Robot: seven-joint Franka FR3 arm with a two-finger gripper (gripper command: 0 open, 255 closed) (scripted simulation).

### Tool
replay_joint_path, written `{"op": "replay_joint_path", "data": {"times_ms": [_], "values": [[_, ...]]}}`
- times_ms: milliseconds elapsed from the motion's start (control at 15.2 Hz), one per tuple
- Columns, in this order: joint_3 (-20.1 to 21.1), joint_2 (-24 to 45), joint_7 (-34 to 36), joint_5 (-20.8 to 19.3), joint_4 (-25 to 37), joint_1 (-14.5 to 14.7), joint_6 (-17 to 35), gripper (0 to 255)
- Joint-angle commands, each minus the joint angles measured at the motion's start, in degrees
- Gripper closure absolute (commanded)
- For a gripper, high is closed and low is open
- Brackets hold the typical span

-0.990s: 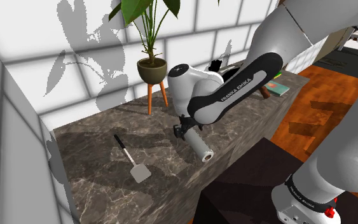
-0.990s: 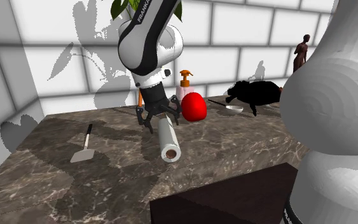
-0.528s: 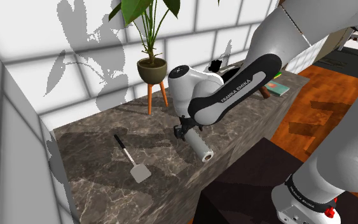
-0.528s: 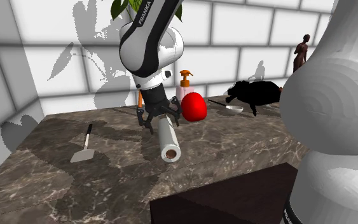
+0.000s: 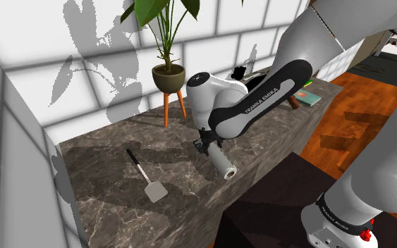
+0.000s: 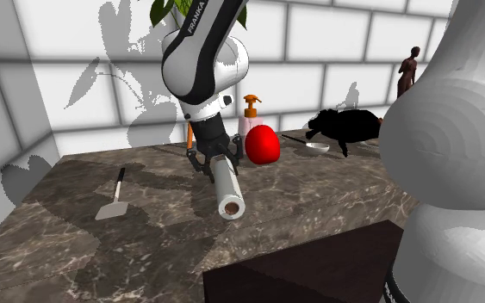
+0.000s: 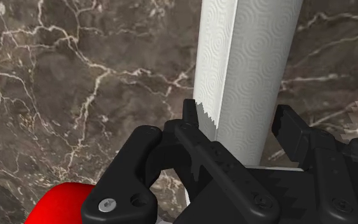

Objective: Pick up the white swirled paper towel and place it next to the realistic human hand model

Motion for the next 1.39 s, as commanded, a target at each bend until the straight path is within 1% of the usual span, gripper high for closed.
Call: {"op": "replay_joint_path", "data": {"times_ms": [0, 66, 792, 1320], "values": [[0.0, 0.0, 0.0, 0.0, 0.0, 0.0, 0.0, 255], [0.0, 0.01, 0.01, -0.01, -0.01, 0.0, 0.01, 255], [0.43, -7.01, -5.19, 5.53, 1.97, 0.05, -7.53, 255], [0.19, -11.09, -8.1, 8.23, 4.47, 0.29, -13.36, 255]]}}
